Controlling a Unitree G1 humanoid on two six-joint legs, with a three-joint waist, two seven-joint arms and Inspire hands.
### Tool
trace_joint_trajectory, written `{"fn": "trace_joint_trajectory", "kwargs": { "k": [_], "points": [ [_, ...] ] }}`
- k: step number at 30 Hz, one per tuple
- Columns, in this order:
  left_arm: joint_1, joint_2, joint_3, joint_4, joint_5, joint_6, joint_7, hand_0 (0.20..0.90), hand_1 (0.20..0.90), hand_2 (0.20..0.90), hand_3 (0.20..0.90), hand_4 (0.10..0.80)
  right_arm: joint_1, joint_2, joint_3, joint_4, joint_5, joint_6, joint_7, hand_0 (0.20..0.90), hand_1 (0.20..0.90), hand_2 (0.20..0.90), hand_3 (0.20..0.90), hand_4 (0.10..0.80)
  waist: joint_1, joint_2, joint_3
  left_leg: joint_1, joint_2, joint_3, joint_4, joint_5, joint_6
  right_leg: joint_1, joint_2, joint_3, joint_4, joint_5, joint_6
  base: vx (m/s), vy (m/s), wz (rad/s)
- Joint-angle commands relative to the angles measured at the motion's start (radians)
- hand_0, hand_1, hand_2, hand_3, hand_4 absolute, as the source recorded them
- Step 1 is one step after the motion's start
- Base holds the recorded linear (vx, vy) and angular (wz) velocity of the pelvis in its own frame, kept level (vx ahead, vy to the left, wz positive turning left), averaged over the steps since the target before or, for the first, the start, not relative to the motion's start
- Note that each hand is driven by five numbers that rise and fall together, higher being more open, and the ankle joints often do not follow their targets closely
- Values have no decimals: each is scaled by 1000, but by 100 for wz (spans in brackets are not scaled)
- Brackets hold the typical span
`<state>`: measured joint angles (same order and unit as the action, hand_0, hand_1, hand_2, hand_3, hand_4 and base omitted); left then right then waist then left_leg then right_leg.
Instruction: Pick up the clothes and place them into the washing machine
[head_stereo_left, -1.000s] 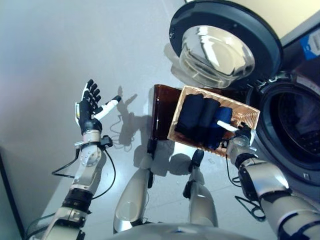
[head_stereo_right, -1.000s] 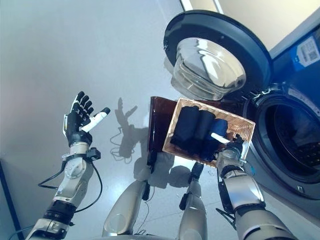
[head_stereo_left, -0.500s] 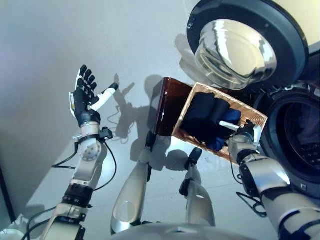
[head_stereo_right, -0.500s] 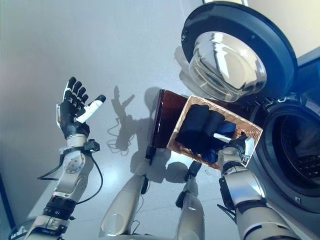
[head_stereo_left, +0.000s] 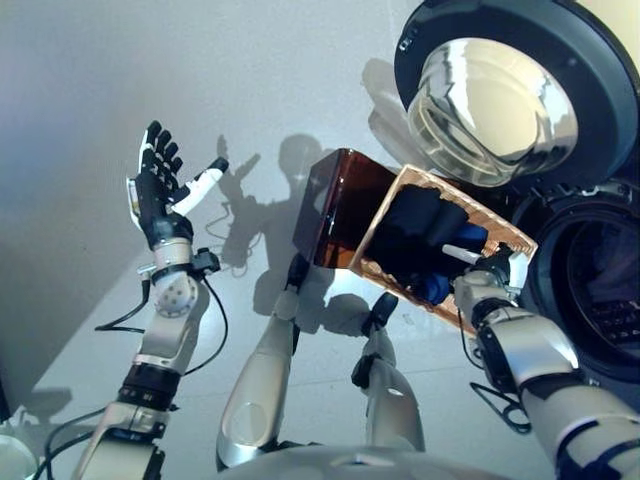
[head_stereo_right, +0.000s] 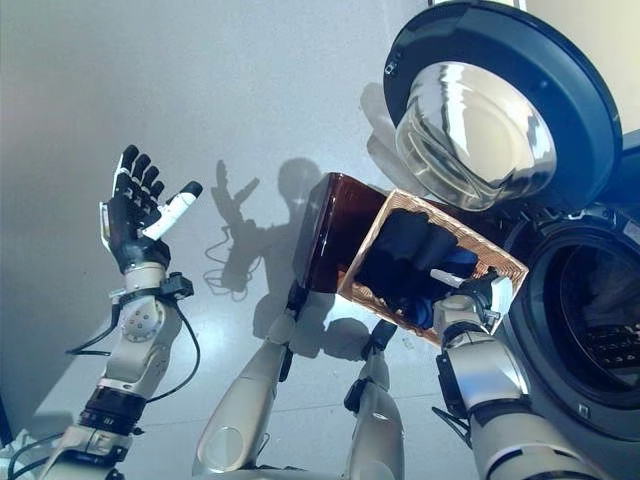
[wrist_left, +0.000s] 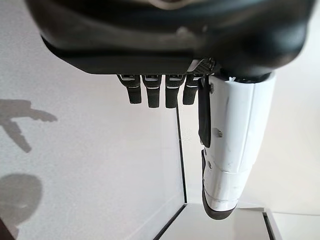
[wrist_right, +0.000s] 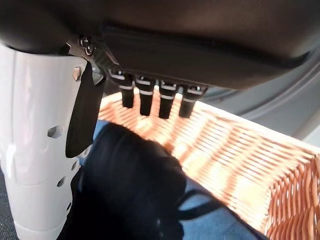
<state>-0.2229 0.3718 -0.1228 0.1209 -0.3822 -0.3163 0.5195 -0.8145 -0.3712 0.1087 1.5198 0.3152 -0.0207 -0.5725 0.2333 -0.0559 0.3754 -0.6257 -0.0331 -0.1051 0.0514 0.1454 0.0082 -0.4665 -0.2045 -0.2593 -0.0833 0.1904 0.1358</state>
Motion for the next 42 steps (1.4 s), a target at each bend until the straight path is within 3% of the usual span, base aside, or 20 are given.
{"fn": "trace_joint_trajectory", "kwargs": {
  "k": [1,12,30,40,42],
  "points": [
    [23,54,86,-194,69,-115,24,900,900,900,900,800,45,-14,29,9,-24,11,-58,900,900,900,900,800,6,-12,-27,-99,-39,10,149,-140,-55,93,-43,11,26,-47,46,-25,21,-7],
    [53,46,101,-191,47,-117,8,900,900,900,900,800,94,-8,11,-3,-38,8,-66,900,900,900,900,800,-17,7,-29,-85,-21,29,143,-132,-50,64,-39,40,51,-55,39,-21,6,-9],
    [79,53,118,-190,39,-120,1,900,900,900,900,800,108,-25,-10,-10,-1,-23,-73,900,900,900,900,800,-29,17,-30,-131,-20,37,153,-129,-50,14,-34,48,74,-71,31,-2,-3,-2],
    [80,63,128,-205,46,-126,9,900,900,900,900,800,48,-66,13,-9,-19,-14,-87,900,900,900,900,800,-12,15,-25,-216,-57,37,206,-153,-43,-13,-43,29,87,-87,35,17,1,1],
    [81,66,129,-212,51,-130,9,900,900,900,900,800,44,-83,16,4,-28,-6,-84,900,900,900,900,800,-4,15,-34,-224,-63,31,218,-195,-47,-5,-42,29,85,-111,39,128,-22,8]
  ]
}}
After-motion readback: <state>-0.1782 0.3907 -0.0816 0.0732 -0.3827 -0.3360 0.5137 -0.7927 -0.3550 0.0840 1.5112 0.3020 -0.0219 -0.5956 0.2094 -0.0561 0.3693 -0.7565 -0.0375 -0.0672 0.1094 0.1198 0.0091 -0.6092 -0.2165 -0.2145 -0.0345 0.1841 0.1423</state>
